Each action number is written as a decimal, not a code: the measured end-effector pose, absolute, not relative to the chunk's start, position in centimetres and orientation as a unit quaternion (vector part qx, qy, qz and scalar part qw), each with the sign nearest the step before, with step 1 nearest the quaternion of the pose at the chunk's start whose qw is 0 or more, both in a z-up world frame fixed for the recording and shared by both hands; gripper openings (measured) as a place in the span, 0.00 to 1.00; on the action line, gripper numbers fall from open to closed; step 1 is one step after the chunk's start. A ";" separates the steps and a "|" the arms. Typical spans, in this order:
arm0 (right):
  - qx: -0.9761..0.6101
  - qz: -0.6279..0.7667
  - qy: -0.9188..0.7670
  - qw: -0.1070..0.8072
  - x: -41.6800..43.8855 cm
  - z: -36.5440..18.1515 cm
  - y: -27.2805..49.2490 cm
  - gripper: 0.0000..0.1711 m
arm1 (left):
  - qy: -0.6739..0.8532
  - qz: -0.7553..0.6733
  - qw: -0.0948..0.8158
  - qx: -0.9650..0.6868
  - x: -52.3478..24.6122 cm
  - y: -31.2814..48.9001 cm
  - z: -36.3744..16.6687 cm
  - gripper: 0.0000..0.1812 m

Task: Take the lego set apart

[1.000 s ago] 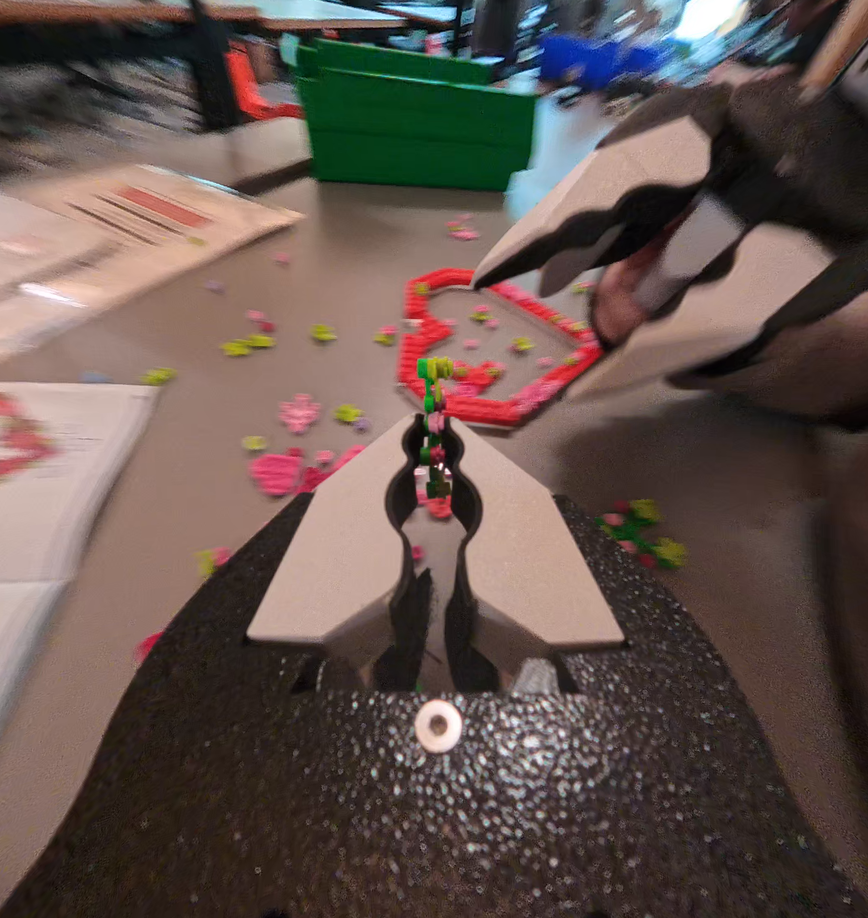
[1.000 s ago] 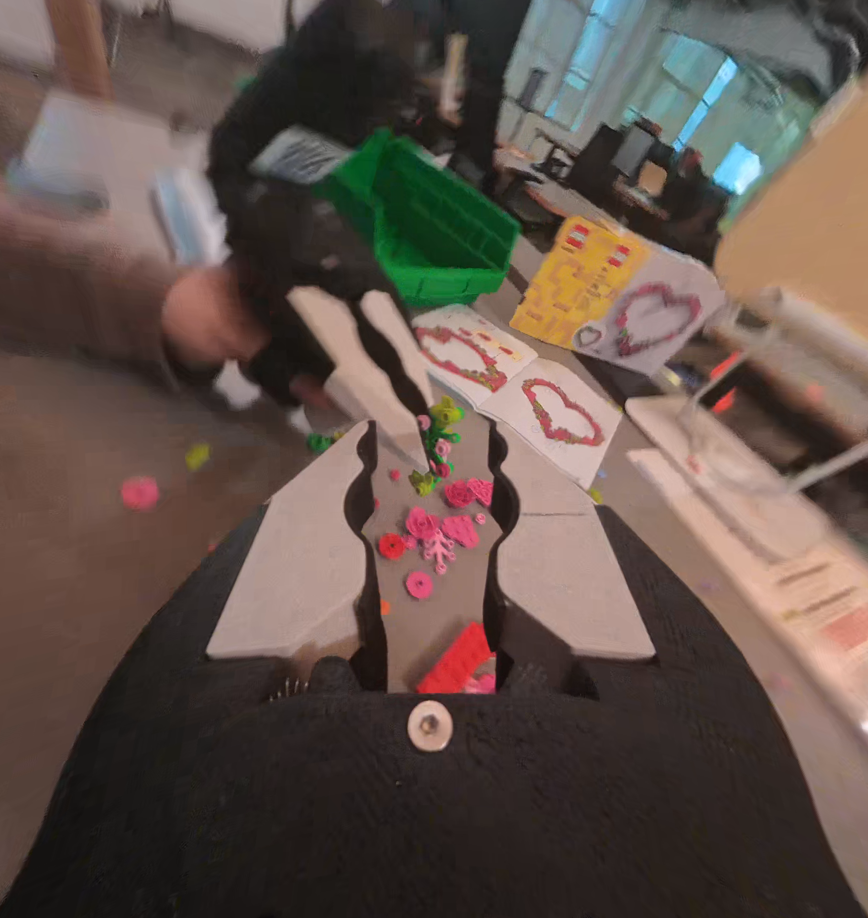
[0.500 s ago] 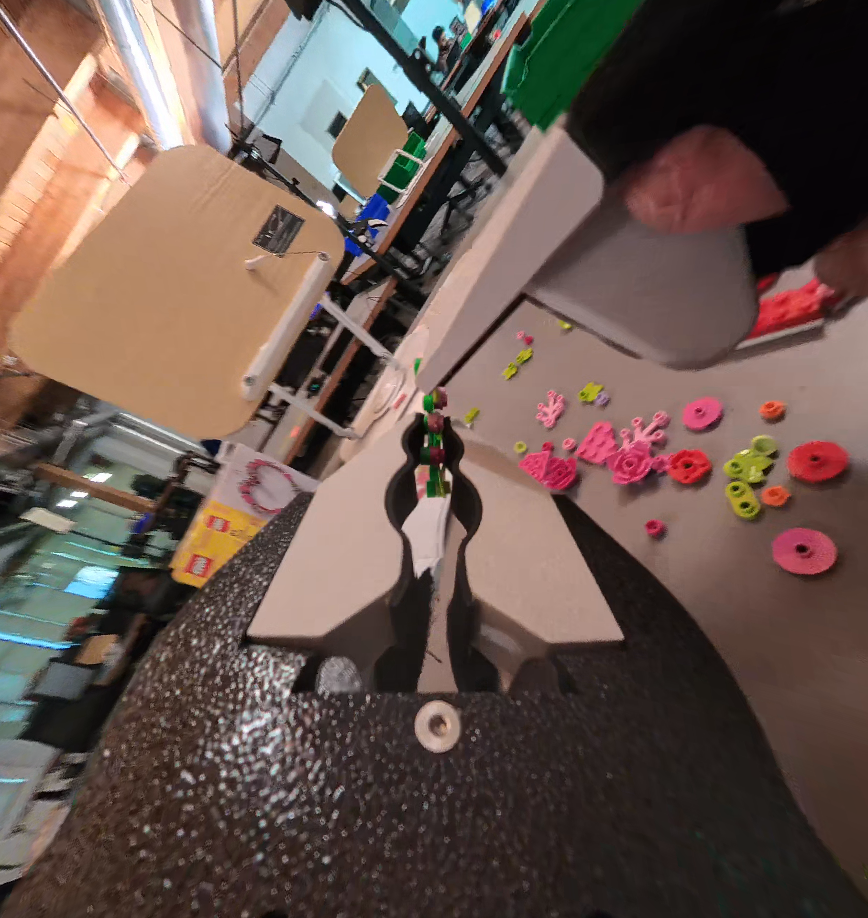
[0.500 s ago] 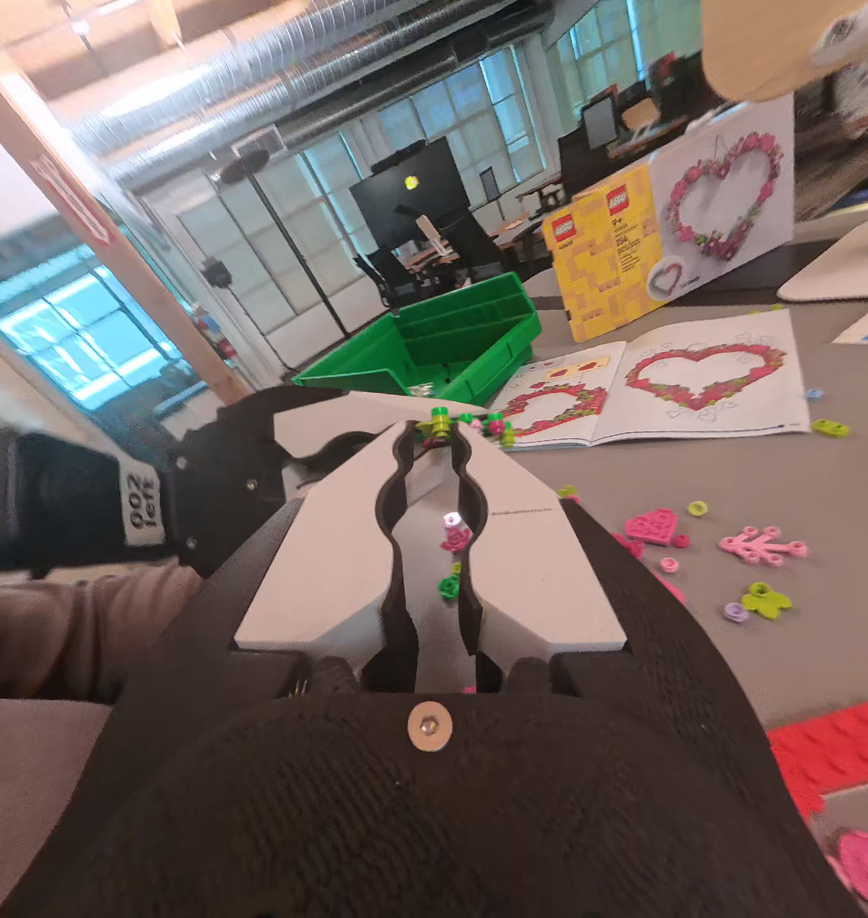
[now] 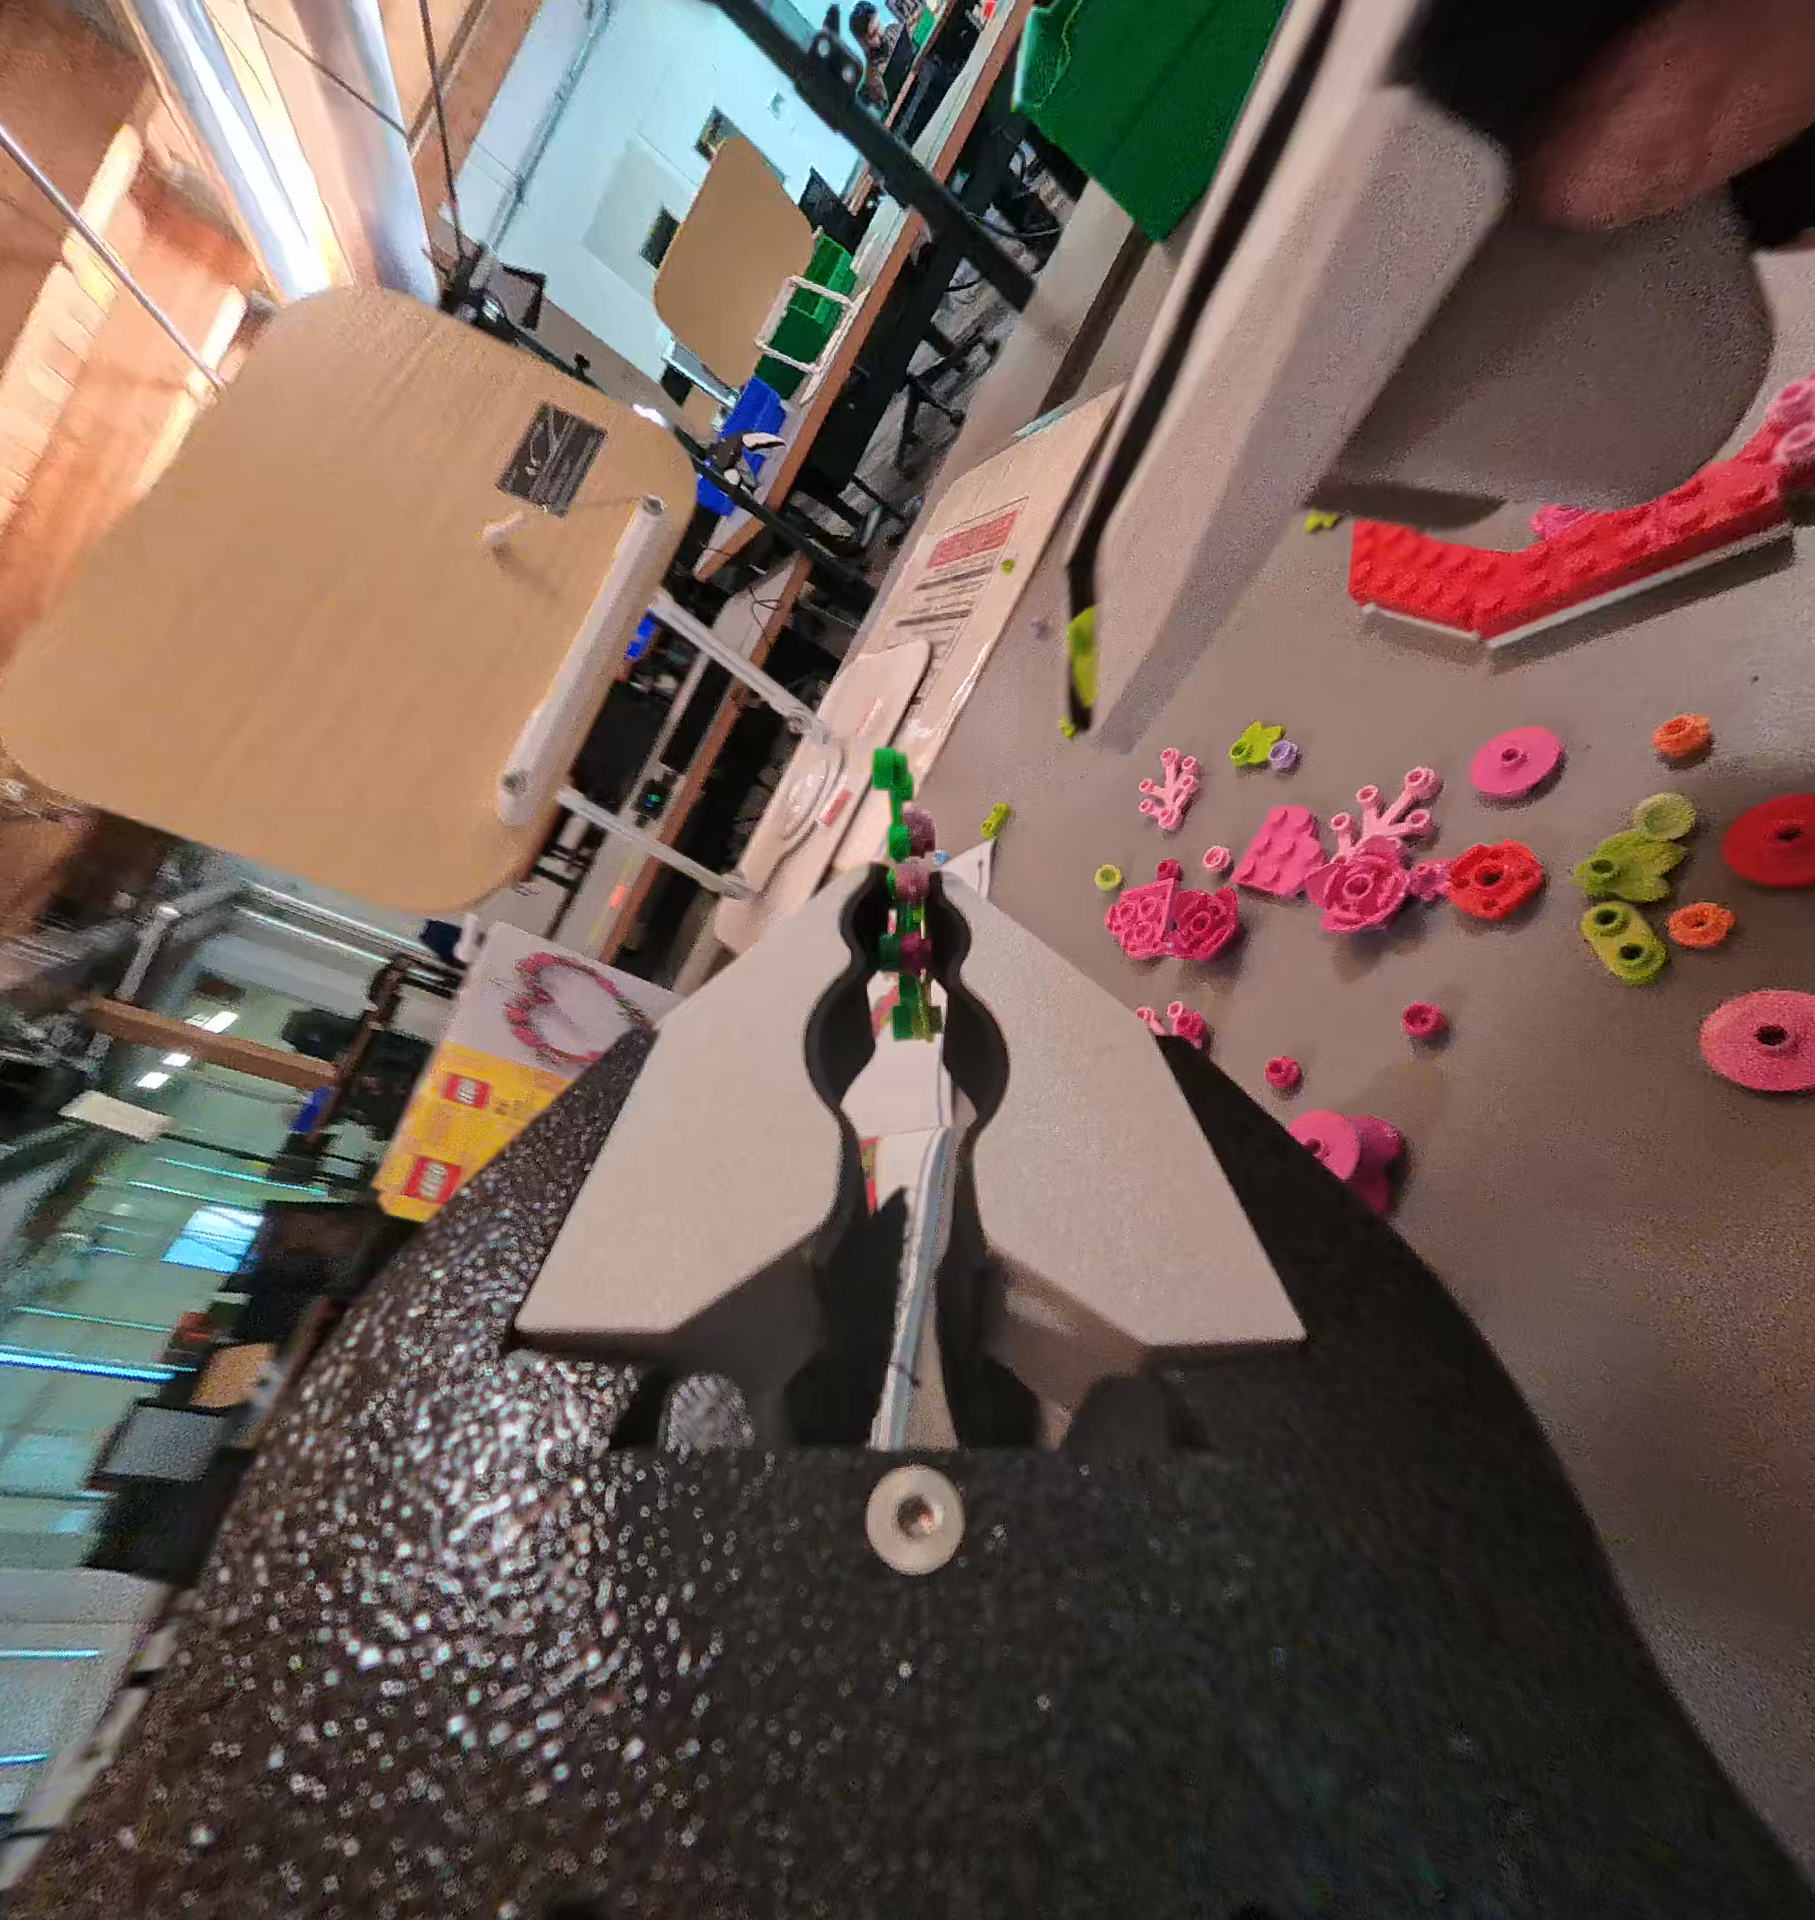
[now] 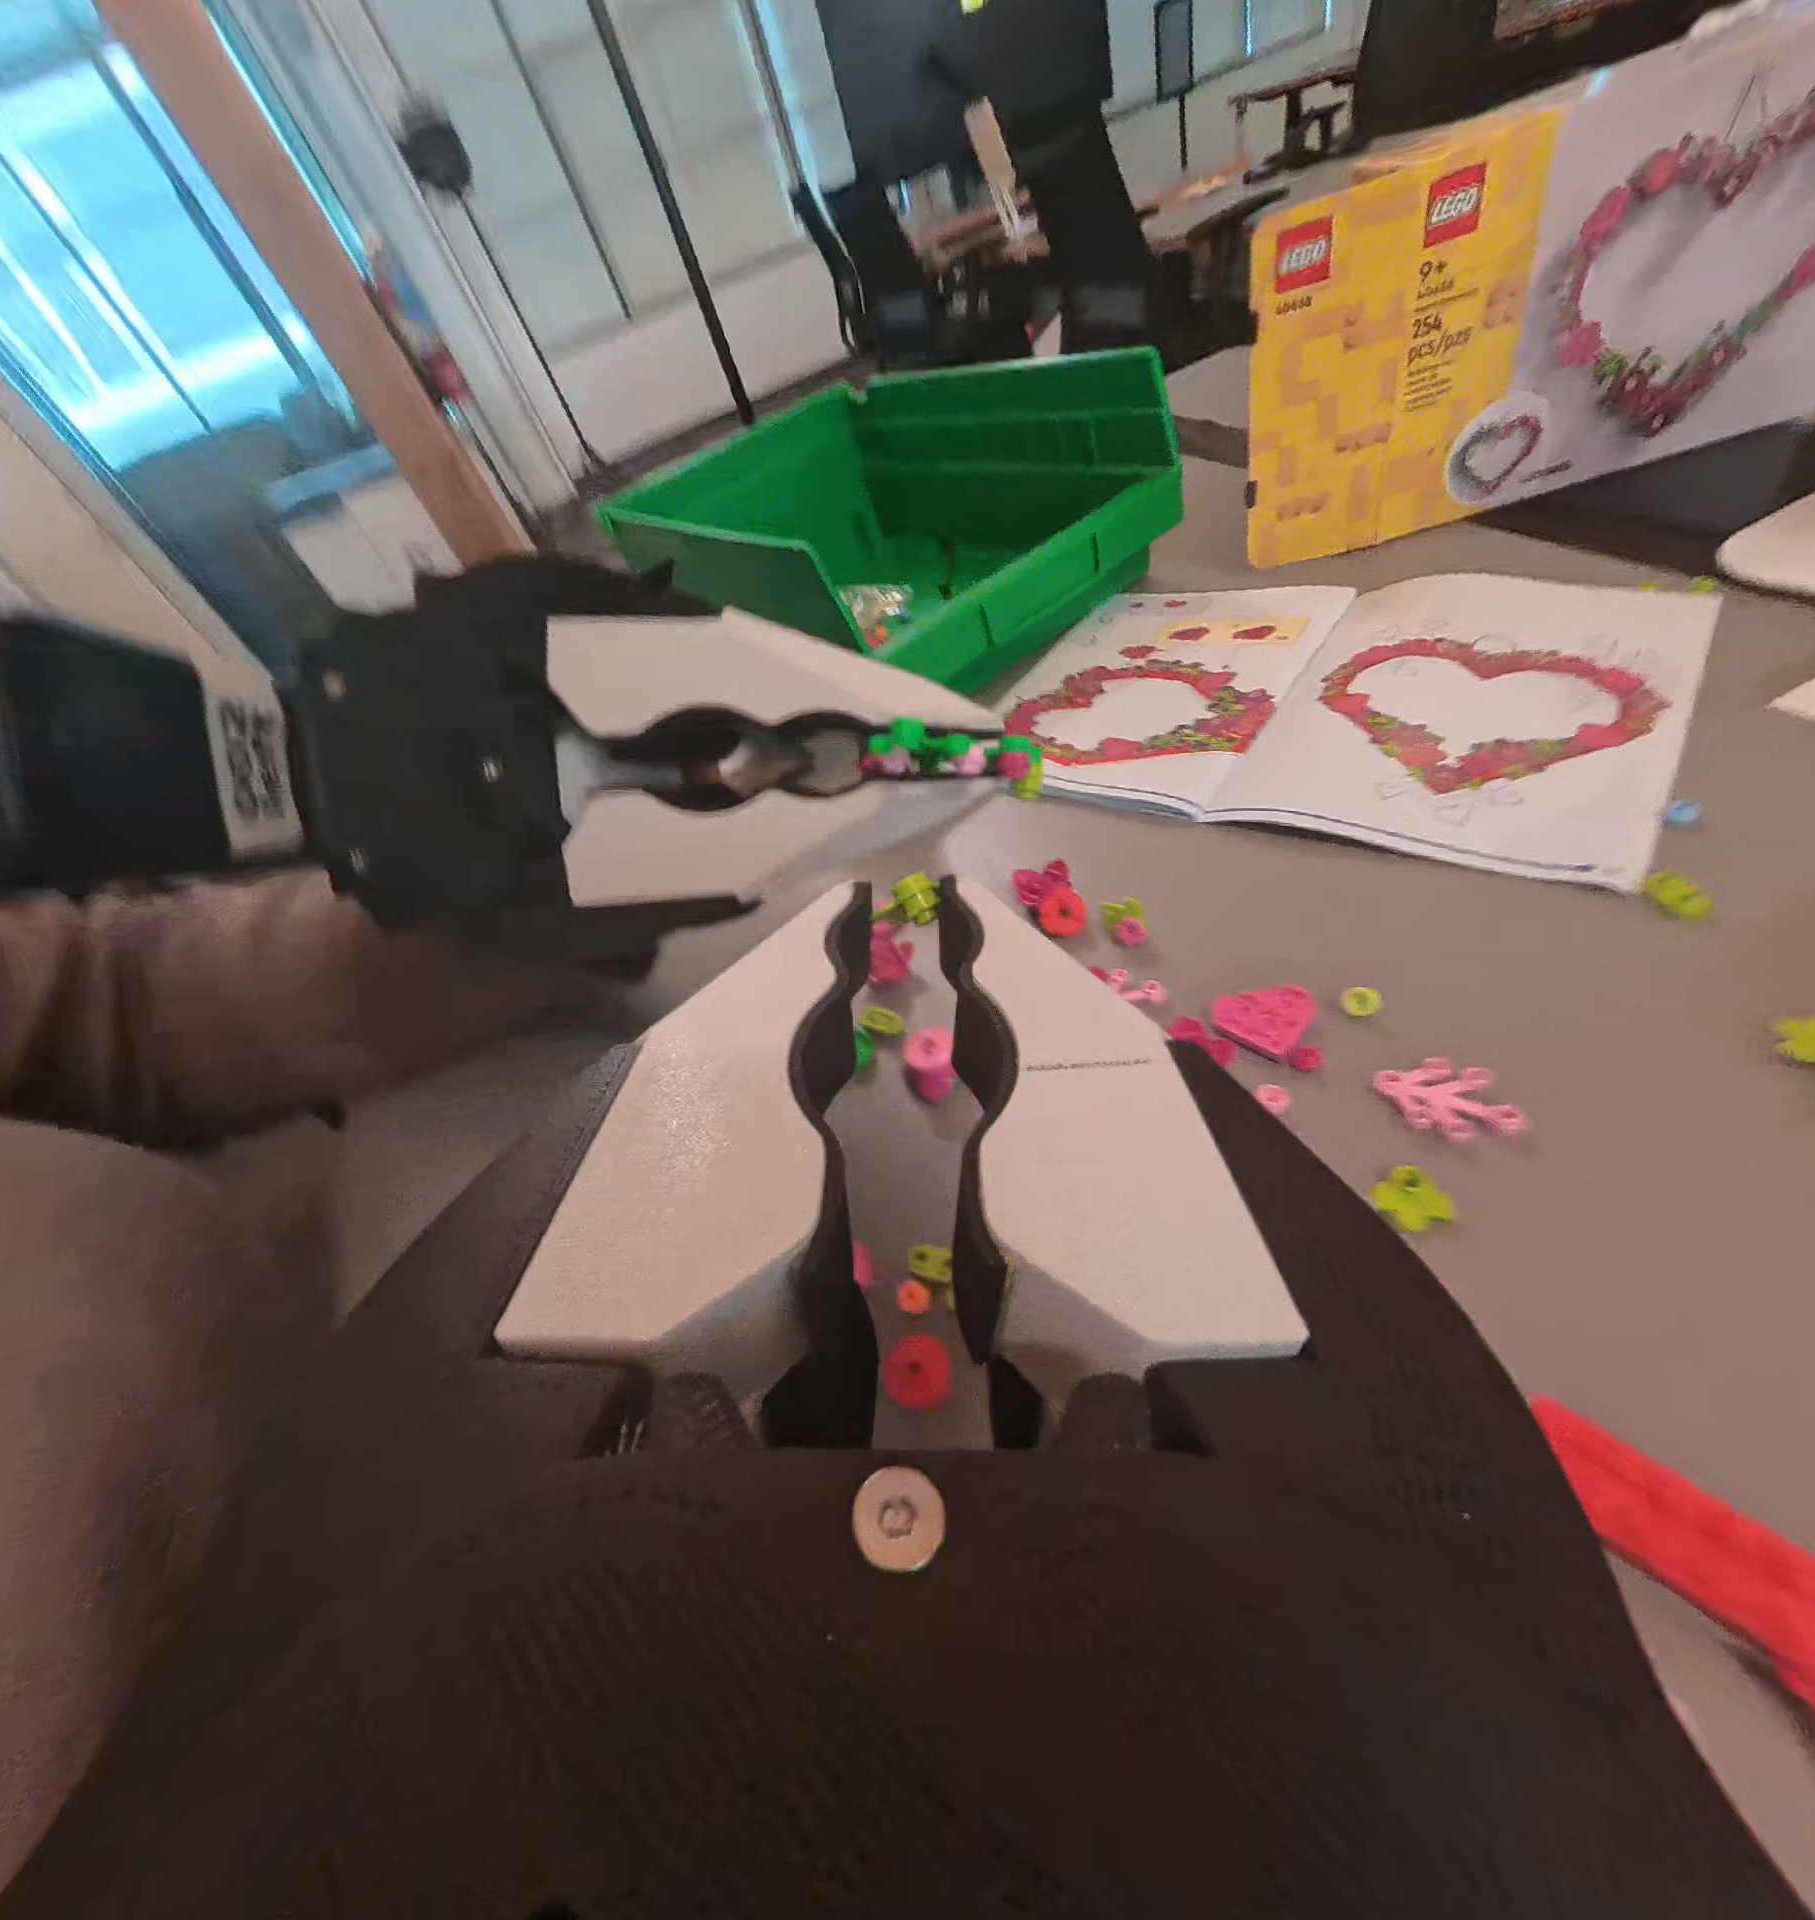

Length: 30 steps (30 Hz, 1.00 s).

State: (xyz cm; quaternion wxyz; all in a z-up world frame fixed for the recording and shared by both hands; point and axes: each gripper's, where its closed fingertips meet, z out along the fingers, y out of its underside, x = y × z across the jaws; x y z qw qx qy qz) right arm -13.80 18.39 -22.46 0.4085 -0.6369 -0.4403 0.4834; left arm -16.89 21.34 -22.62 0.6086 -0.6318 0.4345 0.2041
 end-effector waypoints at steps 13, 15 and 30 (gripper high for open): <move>-0.523 0.363 -0.668 0.386 -28.5 -12.7 22.0 0.07 | 0.407 0.099 0.580 -0.698 -17.9 22.6 -25.7 0.02; -0.516 0.348 -0.697 0.356 -33.5 -13.3 22.0 0.08 | 0.416 0.106 0.580 -0.693 -17.7 22.5 -25.9 0.02; -0.585 0.272 -0.685 0.338 -45.3 -17.7 25.9 0.64 | 0.424 0.081 0.578 -0.693 -17.0 22.1 -26.1 0.02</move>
